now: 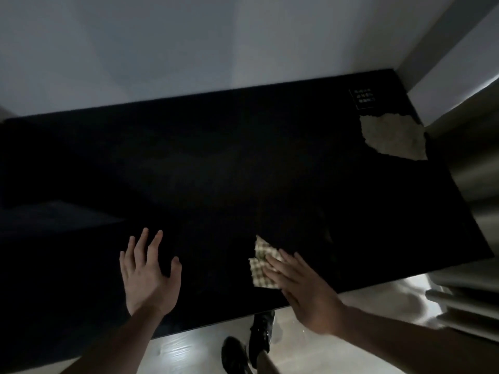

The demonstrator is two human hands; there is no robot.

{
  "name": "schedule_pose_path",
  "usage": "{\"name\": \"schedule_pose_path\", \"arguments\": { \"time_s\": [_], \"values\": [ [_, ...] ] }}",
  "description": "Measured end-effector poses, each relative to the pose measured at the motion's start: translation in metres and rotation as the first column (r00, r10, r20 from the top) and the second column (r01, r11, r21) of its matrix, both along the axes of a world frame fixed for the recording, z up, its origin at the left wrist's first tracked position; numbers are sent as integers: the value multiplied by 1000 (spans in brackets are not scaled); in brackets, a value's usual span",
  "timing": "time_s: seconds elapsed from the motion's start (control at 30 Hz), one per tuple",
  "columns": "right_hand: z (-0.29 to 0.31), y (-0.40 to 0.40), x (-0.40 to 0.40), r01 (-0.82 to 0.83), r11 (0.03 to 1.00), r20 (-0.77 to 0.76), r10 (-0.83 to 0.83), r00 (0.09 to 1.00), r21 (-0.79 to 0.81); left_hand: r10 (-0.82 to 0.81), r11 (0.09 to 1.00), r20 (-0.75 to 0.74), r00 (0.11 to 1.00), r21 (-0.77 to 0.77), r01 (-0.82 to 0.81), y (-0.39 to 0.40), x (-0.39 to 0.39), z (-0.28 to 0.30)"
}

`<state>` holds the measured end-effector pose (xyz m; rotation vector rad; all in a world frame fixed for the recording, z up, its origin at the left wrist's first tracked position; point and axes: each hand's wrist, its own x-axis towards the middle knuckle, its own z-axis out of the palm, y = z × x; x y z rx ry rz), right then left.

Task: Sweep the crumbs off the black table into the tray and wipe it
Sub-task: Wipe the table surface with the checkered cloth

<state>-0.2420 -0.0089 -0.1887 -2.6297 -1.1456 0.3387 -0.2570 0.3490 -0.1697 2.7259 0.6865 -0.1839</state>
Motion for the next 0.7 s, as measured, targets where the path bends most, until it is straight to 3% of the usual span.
{"name": "schedule_pose_path", "arguments": {
  "time_s": [0.1,0.23,0.3,0.4,0.5,0.6,0.7],
  "values": [
    [-10,-1,33,7,1000,-7,-7,1000,1,10,1000,3,1000,-2,-10,-1,-1,0],
    [1,-7,129,355,916,17,-364,931,186,13,1000,21,1000,-5,-13,-1,-4,-2],
    [20,-4,179,518,837,7,-527,850,173,7,1000,33,999,-7,-6,0,-3,-3],
    [21,9,221,633,771,-23,-633,774,74,15,1000,48,999,-20,-14,-1,-3,-3],
    [2,44,200,649,759,-34,-648,761,56,15,1000,69,998,-20,-13,0,-4,-5],
    [-9,77,141,527,839,-23,-529,848,139,15,1000,76,997,-24,-13,0,-5,-5],
    [-5,80,75,394,914,-62,-390,919,96,3,1000,79,997,-19,-2,-1,-5,-4]
  ]
}}
